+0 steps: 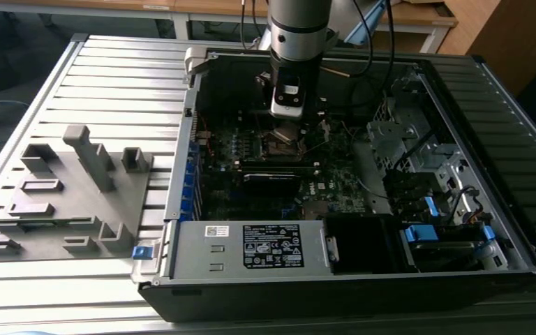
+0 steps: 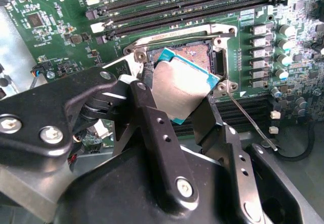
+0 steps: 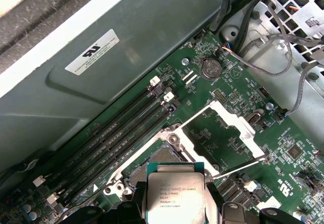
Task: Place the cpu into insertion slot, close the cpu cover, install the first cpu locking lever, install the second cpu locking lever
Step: 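Place the cpu into insertion slot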
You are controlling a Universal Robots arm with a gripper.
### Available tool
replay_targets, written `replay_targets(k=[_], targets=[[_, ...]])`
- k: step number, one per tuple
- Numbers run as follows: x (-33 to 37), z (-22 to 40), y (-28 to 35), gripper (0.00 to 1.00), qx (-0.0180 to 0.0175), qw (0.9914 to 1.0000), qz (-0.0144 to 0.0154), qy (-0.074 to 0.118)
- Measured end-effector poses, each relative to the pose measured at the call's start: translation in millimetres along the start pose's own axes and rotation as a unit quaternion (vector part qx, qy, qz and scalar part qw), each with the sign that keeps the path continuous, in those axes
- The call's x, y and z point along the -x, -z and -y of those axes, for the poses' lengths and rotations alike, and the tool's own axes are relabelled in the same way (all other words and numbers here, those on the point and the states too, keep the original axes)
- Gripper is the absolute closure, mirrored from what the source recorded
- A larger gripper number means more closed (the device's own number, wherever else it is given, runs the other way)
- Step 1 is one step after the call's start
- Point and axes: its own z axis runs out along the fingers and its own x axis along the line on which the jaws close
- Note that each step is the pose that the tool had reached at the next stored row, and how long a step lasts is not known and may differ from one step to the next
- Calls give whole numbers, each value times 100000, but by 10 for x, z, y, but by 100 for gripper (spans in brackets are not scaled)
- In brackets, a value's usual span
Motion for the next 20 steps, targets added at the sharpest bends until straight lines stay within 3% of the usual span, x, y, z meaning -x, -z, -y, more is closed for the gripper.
replay_targets(k=[14,20], targets=[[0,0,-1,46,-21,99997,64,-775],[0,0,-1,46,-71,99977,179,-2139]])
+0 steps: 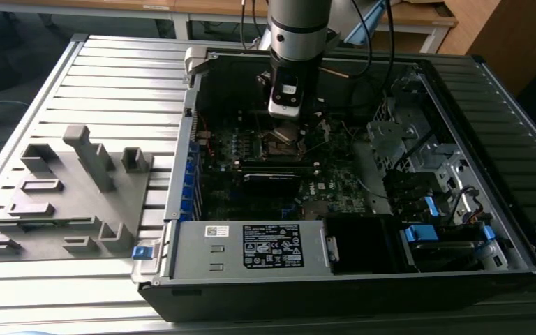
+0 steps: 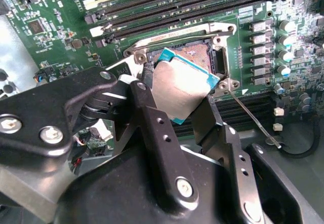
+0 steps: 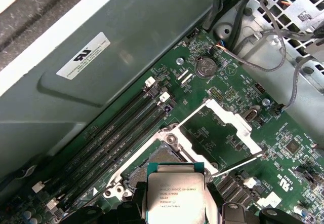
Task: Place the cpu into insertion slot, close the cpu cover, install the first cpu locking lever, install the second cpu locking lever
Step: 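Place the cpu into insertion slot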
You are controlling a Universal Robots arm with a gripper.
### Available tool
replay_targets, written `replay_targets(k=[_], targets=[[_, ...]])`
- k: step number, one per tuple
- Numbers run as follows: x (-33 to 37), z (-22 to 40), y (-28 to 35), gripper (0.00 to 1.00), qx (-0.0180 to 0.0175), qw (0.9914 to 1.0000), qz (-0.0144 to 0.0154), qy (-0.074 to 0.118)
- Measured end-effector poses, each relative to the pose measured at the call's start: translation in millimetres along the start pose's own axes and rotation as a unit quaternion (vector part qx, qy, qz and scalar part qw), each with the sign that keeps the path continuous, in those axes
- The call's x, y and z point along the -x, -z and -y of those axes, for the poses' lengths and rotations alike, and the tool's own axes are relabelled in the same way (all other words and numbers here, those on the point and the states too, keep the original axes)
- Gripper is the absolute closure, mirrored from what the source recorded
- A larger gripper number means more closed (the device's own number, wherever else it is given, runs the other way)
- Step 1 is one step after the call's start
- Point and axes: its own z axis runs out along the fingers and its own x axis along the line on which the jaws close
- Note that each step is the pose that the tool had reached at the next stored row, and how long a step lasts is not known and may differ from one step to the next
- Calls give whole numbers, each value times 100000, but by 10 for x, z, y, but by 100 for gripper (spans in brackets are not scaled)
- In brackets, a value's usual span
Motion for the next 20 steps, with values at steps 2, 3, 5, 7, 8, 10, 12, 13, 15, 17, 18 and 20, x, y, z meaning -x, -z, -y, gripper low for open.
replay_targets(k=[2,3,5,7,8,10,12,13,15,17,18,20], targets=[[0,0,0,46,-1,100000,2,-4],[0,0,0,46,0,100000,1,-6],[0,0,-1,46,-7,99999,36,-391],[0,0,-3,46,-66,99979,172,-2056],[0,0,-3,46,-71,99975,182,-2232],[0,0,-2,46,-78,99975,190,-2244],[0,0,-2,46,-77,99974,190,-2250],[0,0,-2,46,-76,99974,188,-2253],[-1,0,-5,46,-111,99943,283,-3371],[0,0,-6,46,-175,99879,413,-4906],[0,0,-6,46,-174,99875,417,-4980],[0,0,-6,46,-172,99871,425,-5049]])
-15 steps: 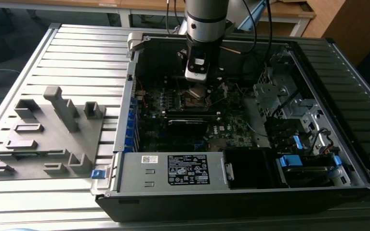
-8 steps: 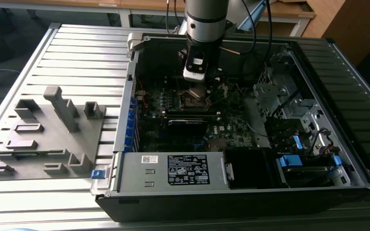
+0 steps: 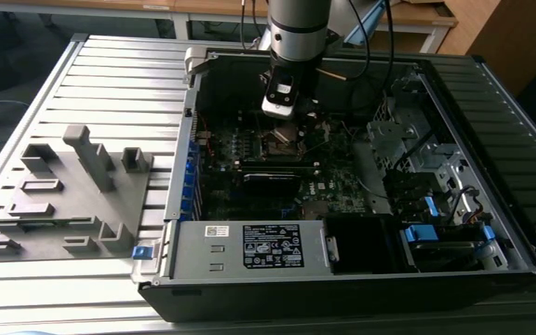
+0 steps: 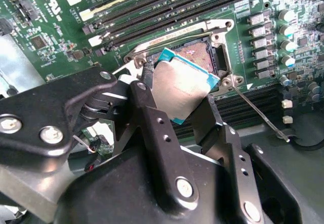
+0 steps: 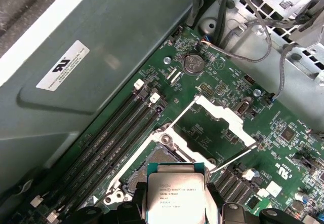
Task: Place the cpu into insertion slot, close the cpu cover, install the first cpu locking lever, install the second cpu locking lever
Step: 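Place the cpu into insertion slot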
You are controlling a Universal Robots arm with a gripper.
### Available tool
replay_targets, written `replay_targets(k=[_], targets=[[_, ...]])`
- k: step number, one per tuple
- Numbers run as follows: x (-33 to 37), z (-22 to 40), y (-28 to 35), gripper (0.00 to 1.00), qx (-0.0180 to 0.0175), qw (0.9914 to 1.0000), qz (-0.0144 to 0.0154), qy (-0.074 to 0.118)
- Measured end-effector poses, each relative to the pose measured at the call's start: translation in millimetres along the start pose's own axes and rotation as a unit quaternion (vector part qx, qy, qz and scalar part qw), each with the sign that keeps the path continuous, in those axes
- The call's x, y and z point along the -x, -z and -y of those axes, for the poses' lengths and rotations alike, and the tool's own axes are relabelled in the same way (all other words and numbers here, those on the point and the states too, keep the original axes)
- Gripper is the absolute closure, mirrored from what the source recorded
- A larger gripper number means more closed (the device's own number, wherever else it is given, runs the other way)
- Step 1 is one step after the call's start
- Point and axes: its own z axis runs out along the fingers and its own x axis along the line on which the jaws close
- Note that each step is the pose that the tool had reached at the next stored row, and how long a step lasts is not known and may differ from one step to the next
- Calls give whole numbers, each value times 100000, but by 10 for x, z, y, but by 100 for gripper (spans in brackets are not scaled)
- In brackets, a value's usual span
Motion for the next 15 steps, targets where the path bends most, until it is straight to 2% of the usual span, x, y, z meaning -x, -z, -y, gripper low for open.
replay_targets(k=[15], targets=[[0,0,0,46,-14,99999,36,-426]])
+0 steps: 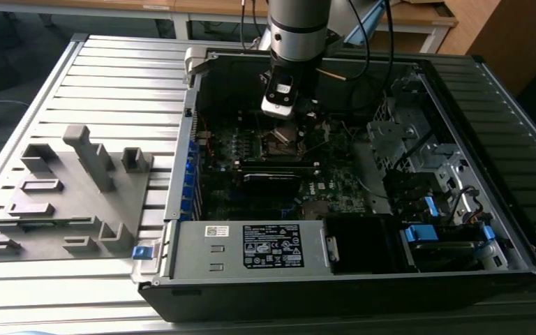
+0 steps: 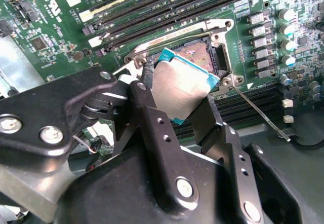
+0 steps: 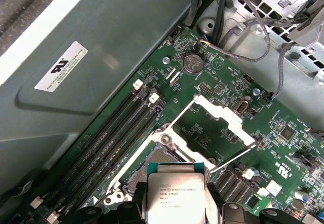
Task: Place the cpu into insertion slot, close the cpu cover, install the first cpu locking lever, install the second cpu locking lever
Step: 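Place the cpu into insertion slot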
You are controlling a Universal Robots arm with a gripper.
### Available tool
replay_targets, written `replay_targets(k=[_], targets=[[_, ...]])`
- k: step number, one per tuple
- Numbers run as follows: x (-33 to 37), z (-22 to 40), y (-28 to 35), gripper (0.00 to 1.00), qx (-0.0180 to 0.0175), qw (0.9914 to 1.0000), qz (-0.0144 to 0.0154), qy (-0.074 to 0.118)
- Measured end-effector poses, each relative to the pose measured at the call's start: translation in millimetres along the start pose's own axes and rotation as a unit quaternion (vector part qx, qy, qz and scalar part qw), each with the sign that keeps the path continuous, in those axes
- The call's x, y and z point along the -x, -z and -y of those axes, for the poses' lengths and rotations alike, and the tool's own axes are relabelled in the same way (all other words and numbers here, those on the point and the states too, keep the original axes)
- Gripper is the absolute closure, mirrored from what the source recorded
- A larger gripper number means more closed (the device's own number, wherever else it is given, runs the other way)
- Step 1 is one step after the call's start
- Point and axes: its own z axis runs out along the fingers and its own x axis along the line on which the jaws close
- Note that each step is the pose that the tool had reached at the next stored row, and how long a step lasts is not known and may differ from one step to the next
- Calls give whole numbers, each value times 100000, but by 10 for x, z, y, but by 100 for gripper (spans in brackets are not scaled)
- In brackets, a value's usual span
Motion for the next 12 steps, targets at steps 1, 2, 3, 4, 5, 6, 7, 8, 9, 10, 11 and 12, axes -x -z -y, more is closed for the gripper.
replay_targets(k=[1,2,3,4,5,6,7,8,9,10,11,12], targets=[[0,0,0,46,0,100000,0,-6],[0,0,0,46,-1,100000,1,-8],[0,0,0,46,0,100000,2,-8],[0,0,0,46,2,100000,1,-15],[0,0,0,46,-6,100000,9,-82],[0,0,-1,46,-6,100000,22,-279],[0,0,-1,46,-16,99998,53,-630],[0,0,-2,46,-34,99993,98,-1185],[0,0,-3,46,-62,99982,160,-1912],[0,0,-3,46,-92,99962,230,-2734],[0,0,-4,46,-120,99935,302,-3593],[0,1,-5,46,-156,99898,378,-4495]])
